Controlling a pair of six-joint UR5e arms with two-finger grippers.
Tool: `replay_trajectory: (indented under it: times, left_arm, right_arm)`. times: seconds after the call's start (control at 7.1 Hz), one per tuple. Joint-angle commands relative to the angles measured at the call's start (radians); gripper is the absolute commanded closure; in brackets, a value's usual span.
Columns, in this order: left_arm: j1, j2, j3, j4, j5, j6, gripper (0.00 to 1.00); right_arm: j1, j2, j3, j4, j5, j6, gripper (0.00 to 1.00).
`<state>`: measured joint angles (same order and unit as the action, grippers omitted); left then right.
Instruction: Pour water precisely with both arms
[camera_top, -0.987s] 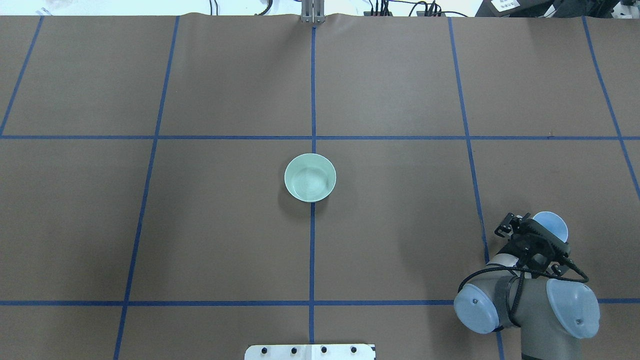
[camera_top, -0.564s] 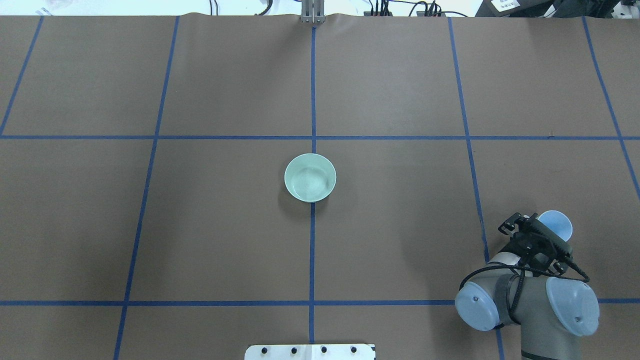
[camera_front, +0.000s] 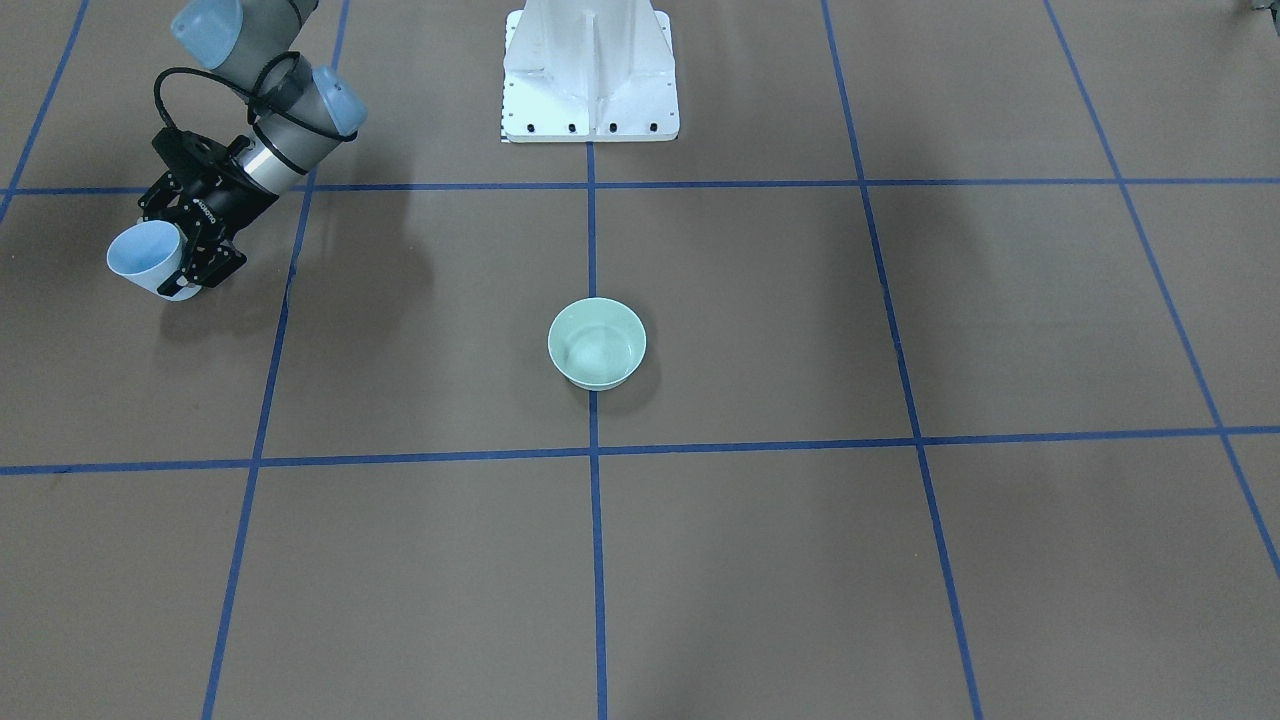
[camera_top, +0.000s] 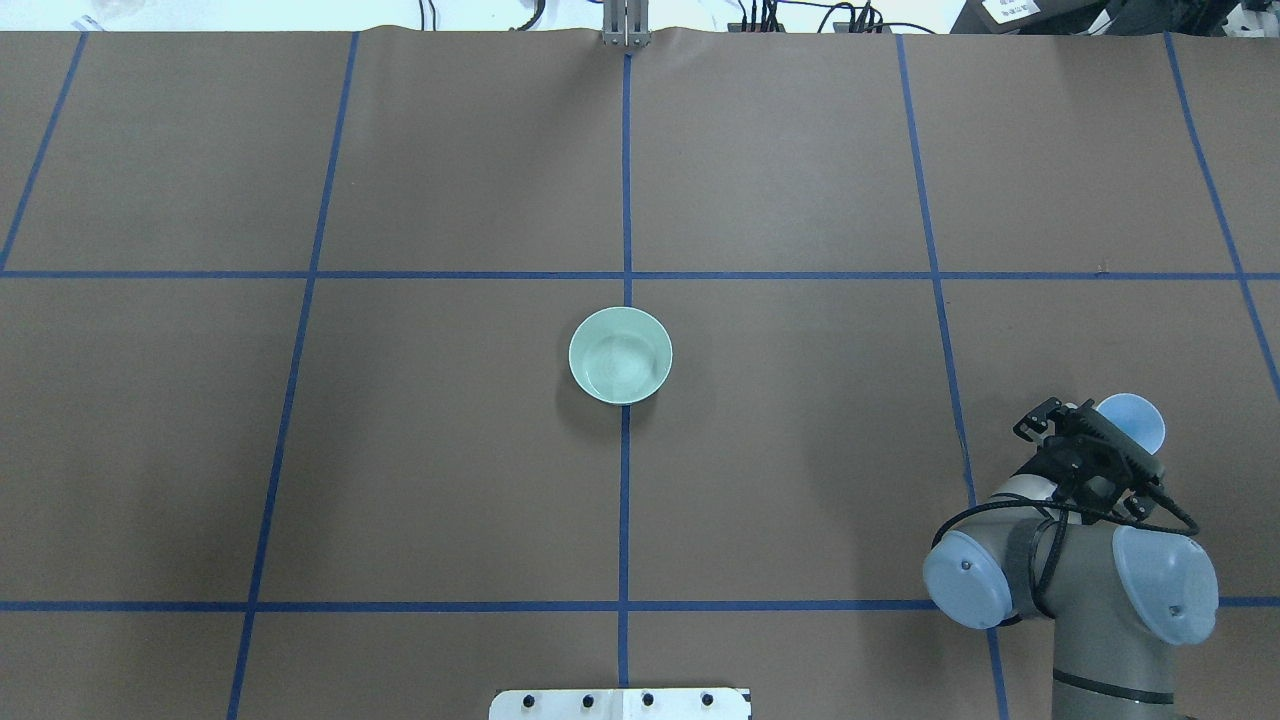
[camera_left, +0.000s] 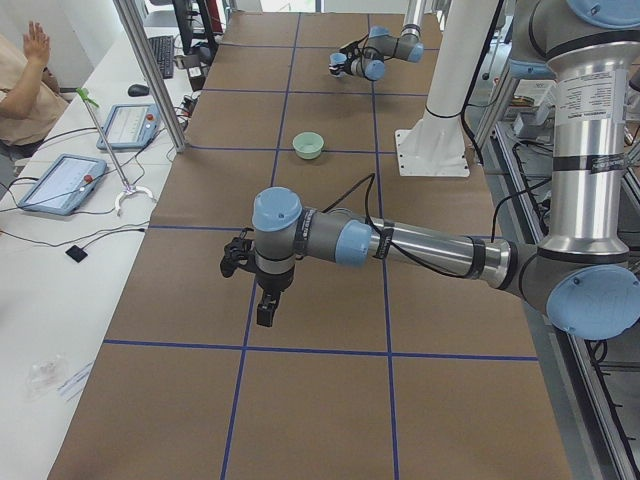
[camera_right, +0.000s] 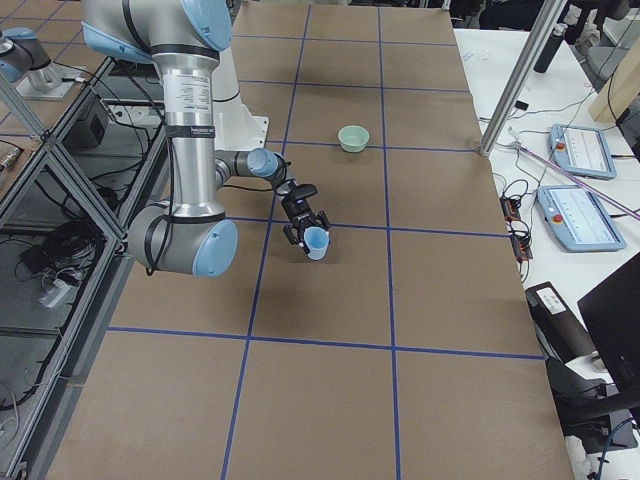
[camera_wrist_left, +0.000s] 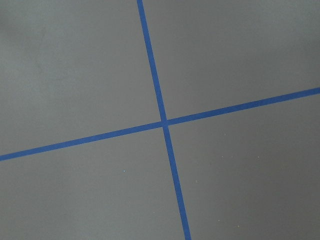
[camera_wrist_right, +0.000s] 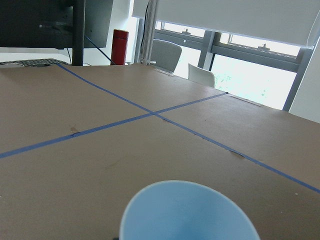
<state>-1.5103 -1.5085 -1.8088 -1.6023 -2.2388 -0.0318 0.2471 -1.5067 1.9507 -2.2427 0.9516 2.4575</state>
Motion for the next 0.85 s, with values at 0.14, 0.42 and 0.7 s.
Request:
replay_trajectory:
  times: [0.14, 0.42, 0.7]
  left_arm:
    - [-0.045, 0.06, -0.003, 0.001, -0.154, -0.091, 0.0]
    - [-0.054, 0.091, -0.009, -0.007, -0.156, -0.08, 0.0]
    - [-0.077, 0.088, -0.006, -0.004, -0.144, 0.011, 0.0]
  right_arm:
    - [0.101, 0.009, 0.16, 0.002, -0.052, -0.24, 1.0]
    - [0.138, 0.014, 0.224, 0.14, -0.092, -0.482, 1.0]
    - [0.14, 0.017, 0.215, 0.326, -0.125, -0.715, 1.0]
